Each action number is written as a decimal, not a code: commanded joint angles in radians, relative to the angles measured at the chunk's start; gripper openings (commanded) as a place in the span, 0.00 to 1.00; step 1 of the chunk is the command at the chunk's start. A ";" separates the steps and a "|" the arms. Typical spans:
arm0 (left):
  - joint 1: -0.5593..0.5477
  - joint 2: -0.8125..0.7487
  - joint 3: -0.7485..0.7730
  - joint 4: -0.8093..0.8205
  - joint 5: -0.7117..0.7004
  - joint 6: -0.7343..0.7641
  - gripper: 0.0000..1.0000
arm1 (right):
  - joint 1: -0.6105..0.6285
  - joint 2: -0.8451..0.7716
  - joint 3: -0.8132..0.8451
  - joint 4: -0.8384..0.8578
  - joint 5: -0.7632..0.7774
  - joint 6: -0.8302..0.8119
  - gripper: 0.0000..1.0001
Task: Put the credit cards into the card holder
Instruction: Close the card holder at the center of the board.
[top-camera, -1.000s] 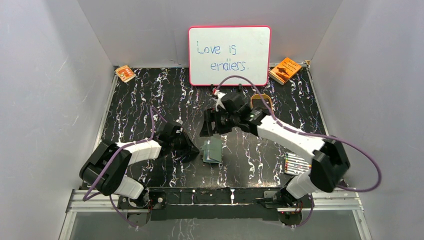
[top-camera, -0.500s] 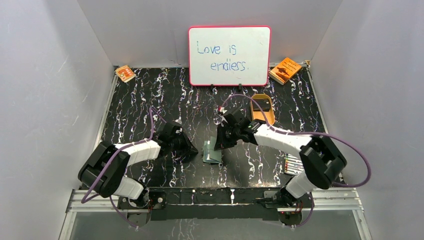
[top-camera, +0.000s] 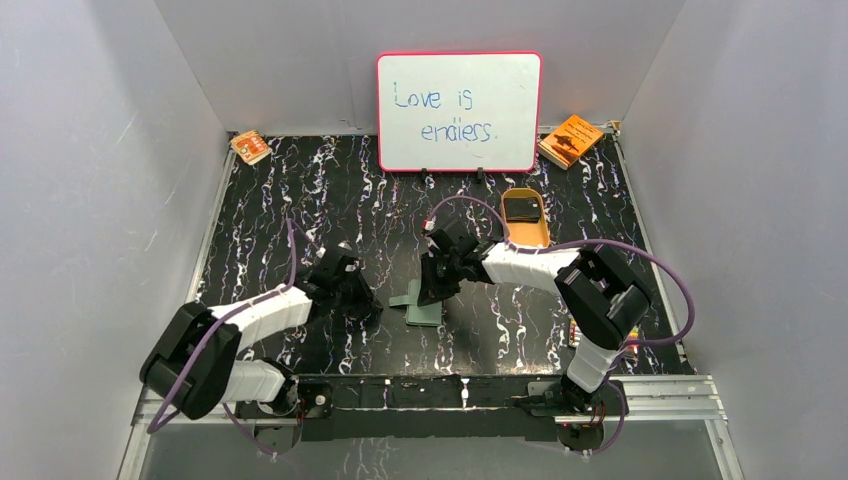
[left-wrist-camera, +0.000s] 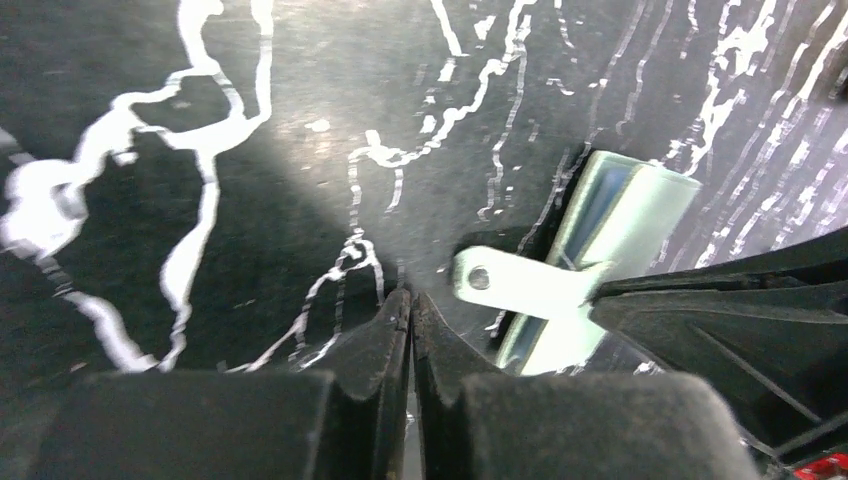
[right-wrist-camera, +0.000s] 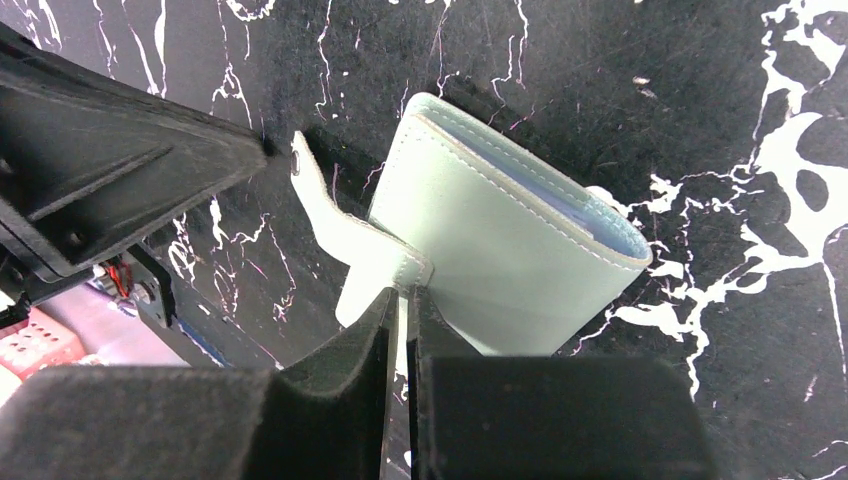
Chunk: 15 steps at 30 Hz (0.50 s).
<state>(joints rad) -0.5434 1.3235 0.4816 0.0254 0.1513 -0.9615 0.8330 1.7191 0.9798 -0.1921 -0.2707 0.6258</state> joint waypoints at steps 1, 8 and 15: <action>0.000 -0.104 -0.004 -0.163 -0.100 0.014 0.10 | 0.008 0.009 0.028 0.006 0.018 0.010 0.17; 0.000 -0.171 0.009 -0.048 -0.007 0.019 0.65 | 0.009 0.018 0.030 0.007 0.018 0.011 0.18; -0.001 -0.028 0.069 0.026 0.085 0.062 0.69 | 0.009 0.023 0.034 0.008 0.020 0.007 0.19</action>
<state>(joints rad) -0.5434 1.2442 0.4976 0.0032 0.1631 -0.9352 0.8368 1.7233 0.9802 -0.1898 -0.2684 0.6331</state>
